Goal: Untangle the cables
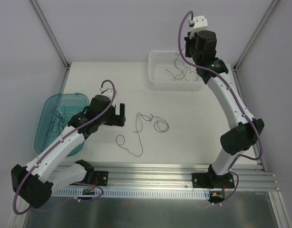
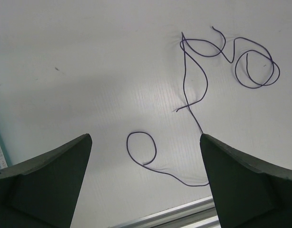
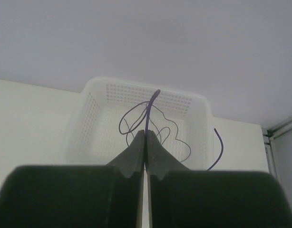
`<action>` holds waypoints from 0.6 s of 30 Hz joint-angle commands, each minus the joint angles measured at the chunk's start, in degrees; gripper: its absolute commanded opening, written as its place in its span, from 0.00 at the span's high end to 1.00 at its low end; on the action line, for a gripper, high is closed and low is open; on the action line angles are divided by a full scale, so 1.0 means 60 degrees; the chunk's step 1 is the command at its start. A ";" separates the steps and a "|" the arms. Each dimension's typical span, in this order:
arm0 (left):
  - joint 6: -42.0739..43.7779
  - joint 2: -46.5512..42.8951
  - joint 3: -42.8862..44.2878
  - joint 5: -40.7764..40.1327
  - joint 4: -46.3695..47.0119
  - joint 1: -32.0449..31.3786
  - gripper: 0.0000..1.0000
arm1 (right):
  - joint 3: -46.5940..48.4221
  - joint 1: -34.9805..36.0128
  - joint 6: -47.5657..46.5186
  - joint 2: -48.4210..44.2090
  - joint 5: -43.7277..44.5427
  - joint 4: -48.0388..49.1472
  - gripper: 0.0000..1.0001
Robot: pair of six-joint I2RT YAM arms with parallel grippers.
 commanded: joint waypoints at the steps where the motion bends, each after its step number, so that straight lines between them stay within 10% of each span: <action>1: 0.0387 -0.0061 -0.0231 -0.0297 0.0098 0.0092 0.01 | 0.0893 -0.0264 -0.0385 0.1244 -0.0621 0.0902 0.98; 5: 0.0416 0.0056 -0.0231 -0.0253 0.0112 0.0107 0.01 | 0.2676 -0.0469 -0.0502 0.3773 -0.0477 0.0624 0.84; 7: 0.0445 0.0158 -0.0246 -0.0209 0.0083 0.0165 0.01 | 0.3134 -0.0499 -0.0590 0.4350 -0.0186 0.0346 0.45; 10: 0.0460 0.0173 -0.0246 -0.0209 0.0098 0.0195 0.01 | 0.2977 -0.0499 -0.0518 0.4413 -0.0241 0.0155 0.15; 18: 0.0358 0.0247 -0.0217 0.0303 0.0098 0.0458 0.01 | 0.0194 -0.0032 0.0564 0.1880 -0.1442 -0.0532 0.03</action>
